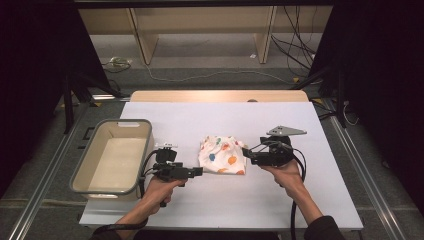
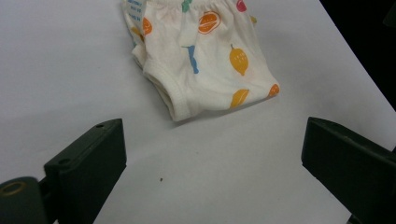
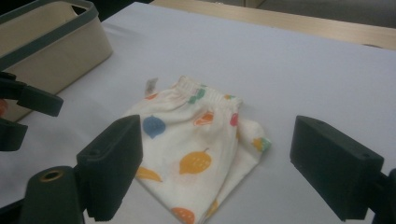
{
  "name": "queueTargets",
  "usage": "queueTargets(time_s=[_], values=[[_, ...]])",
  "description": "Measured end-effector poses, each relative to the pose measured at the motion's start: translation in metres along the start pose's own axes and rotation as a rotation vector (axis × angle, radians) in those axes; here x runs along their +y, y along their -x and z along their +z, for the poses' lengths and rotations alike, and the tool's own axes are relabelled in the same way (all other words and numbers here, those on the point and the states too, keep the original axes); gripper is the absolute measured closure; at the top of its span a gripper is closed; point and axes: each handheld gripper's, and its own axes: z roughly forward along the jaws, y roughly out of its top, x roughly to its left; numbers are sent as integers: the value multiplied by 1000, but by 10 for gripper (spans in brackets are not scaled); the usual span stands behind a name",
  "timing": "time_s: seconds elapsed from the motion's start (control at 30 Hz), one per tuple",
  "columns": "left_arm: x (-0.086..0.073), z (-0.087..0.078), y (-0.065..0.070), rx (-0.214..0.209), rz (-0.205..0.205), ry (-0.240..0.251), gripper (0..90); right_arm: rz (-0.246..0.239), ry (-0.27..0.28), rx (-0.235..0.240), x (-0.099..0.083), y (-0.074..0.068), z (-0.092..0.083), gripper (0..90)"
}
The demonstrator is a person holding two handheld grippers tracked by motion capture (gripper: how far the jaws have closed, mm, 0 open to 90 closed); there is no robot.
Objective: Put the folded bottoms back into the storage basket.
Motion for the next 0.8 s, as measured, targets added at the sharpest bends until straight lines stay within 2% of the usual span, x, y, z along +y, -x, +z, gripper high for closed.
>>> queueTargets(time_s=[0.13,0.2,0.3,0.4,0.57,0.7,0.8], values=[[1,4,-1,8,0,-22,86,-1,-15,-1,2,5,5,209],[2,6,-2,12,1,-35,93,14,-35,-7,3,10,12,209],[3,10,-3,19,-18,-41,108,21,-51,-13,4,13,17,212],[4,15,-5,20,-43,-51,121,51,-70,-12,5,19,26,227],[6,26,-9,2,-100,-55,157,105,-90,23,8,26,39,228],[8,32,-13,11,-115,-63,190,119,-121,21,11,30,50,233],[9,37,-15,12,-141,-64,205,145,-156,25,11,33,60,241]])
